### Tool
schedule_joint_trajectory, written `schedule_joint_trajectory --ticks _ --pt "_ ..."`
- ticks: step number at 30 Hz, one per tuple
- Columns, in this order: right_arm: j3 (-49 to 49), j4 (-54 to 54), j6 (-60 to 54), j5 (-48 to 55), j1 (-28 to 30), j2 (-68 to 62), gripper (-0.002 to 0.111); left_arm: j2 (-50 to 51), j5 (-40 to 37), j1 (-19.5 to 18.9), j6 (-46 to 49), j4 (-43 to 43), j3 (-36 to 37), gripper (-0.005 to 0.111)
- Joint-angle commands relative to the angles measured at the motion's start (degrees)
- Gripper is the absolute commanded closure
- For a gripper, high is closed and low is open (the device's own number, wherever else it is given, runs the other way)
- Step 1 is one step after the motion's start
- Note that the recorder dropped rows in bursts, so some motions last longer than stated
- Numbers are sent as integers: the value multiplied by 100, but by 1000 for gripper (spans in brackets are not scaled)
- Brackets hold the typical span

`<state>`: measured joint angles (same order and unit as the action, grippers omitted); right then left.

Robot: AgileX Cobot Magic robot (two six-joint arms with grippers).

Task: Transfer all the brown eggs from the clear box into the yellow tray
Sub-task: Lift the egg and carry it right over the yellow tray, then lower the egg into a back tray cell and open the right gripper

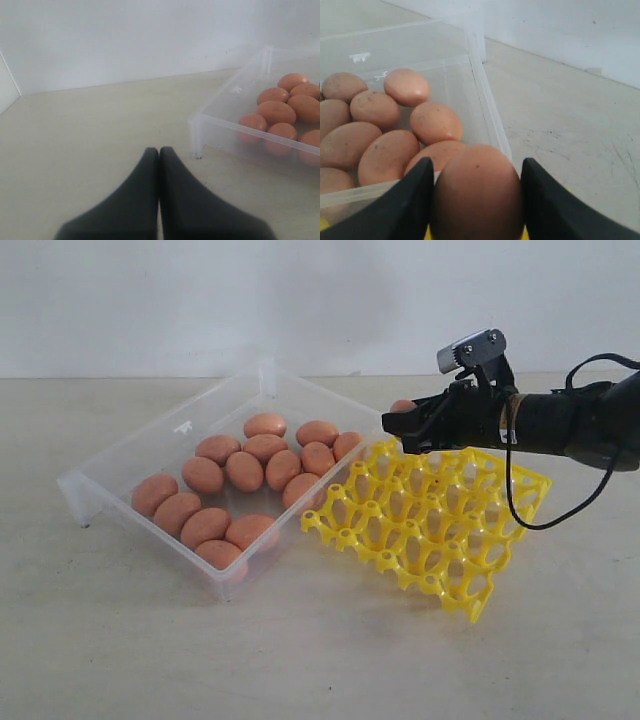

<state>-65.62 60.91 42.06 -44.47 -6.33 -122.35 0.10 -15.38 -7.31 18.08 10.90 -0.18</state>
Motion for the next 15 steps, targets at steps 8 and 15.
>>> schedule_joint_trajectory --ticks 8,15 --pt "-88 -364 -376 179 -7 -77 108 -10 43 4 -52 21 18 111" --pt "-140 -364 -324 121 -7 -308 100 -10 43 4 -52 21 18 111"
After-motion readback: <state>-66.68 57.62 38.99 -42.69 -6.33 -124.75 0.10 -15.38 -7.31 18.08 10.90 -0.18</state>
